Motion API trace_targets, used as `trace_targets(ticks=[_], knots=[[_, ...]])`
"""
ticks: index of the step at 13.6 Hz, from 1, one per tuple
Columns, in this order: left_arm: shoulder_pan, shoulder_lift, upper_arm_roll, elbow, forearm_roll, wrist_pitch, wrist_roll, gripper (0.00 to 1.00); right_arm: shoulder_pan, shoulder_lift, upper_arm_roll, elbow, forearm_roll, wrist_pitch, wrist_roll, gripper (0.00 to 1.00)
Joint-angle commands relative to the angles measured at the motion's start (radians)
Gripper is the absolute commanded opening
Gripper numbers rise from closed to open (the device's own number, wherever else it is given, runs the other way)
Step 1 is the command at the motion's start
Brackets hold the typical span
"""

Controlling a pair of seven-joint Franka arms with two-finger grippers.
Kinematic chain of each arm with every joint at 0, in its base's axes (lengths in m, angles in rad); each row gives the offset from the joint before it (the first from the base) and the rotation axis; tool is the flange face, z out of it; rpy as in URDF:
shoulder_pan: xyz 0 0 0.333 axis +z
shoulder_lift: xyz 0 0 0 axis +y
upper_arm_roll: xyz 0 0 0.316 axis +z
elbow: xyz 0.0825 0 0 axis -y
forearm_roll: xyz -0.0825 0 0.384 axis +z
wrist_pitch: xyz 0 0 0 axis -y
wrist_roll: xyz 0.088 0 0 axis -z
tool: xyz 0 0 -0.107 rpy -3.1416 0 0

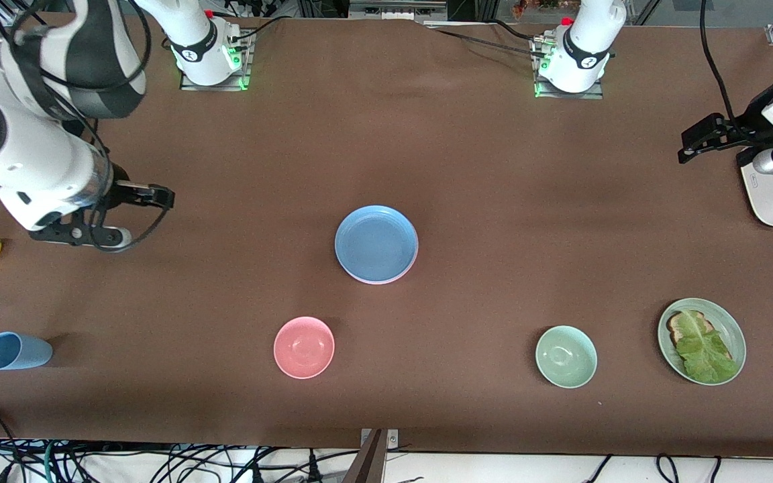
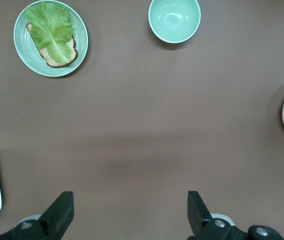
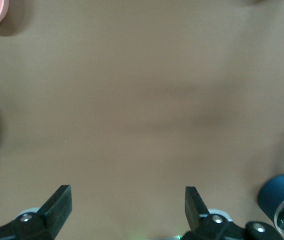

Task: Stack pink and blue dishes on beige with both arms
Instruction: 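Release the blue plate and pull the right gripper back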

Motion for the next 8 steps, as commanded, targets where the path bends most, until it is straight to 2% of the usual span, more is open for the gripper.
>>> trace_targets(ticks=[1, 2, 4, 6, 8], knots=[[0.004, -0.004, -0.004, 0.0, -0.02, -0.005, 0.004, 1.0, -0.017, -0.022, 0.0, 0.097, -0.001, -0.068, 0.006, 1.0], [0.004, -0.004, -0.004, 0.0, -0.02, -0.005, 0.004, 1.0, -0.07, -0.039, 0.007, 0.097, 0.008, -0.048, 0.001, 1.0], [0.004, -0.004, -0.004, 0.0, -0.02, -0.005, 0.005, 1.0, -0.187, -0.111, 0.065, 0.053, 0.08, -0.037, -0.136, 1.0], [0.004, -0.004, -0.004, 0.0, -0.02, -0.005, 0.005, 1.0, -0.276, -0.195, 0.128, -0.08, 0.063, 0.028, -0.201, 1.0], [0.004, -0.004, -0.004, 0.0, -0.022, -0.005, 0.005, 1.0, -0.295, -0.255, 0.145, -0.184, 0.014, 0.108, -0.2, 1.0]])
